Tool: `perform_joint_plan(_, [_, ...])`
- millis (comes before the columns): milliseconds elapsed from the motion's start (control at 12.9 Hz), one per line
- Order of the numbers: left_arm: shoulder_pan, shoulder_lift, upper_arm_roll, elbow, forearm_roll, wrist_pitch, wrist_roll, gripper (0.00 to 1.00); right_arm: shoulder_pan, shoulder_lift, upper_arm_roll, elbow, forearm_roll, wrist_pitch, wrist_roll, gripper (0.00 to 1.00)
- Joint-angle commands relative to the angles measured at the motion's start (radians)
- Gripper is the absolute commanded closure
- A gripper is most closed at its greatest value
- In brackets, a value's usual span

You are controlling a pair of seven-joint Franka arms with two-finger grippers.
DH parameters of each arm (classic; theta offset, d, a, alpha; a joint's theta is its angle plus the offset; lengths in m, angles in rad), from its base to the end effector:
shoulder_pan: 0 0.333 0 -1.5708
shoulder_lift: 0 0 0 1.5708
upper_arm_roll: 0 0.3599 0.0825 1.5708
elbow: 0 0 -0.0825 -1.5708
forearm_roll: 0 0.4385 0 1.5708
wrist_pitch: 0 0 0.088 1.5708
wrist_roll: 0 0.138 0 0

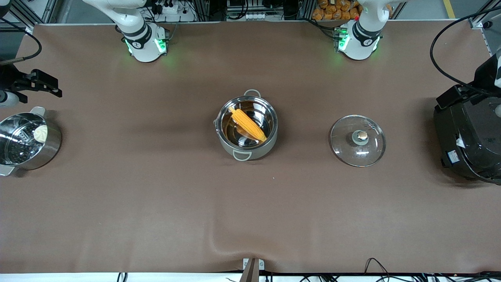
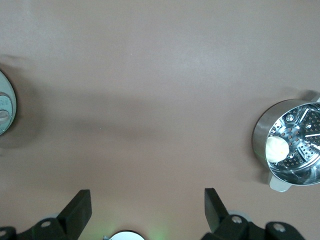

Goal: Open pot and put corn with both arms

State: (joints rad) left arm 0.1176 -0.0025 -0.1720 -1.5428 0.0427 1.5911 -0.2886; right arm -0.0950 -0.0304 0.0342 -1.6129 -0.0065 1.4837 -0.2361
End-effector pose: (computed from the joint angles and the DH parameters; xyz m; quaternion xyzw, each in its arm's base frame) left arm 0.6117 -0.0276 0.6557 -0.9926 -0.1169 -0.0287 0.0169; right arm 0.5838 -0.0362 0.6266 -0.9950 -0.0873 0.0494 0.0036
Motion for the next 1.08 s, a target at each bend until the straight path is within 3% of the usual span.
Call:
perform_joint_plan(0, [0.011, -0.021, -0.012, 0.004, -0.009, -0.023, 0.028, 0.0, 0.004, -0.023, 0.003, -0.01, -0.003, -0.002, 0.012, 0.0])
perform_joint_plan(155, [0.007, -0.017, -0.017, 0.05, -0.004, -0.06, 0.026, 0.0, 0.004, -0.046, 0.003, -0.015, -0.003, 0.0, 0.012, 0.0])
perform_joint_plan(1006, [-0.021, -0.004, -0.05, 0.052, -0.044, -0.106, 0.232, 0.0, 0.0, -0.066, 0.001, -0.012, -0.004, 0.004, 0.017, 0.0])
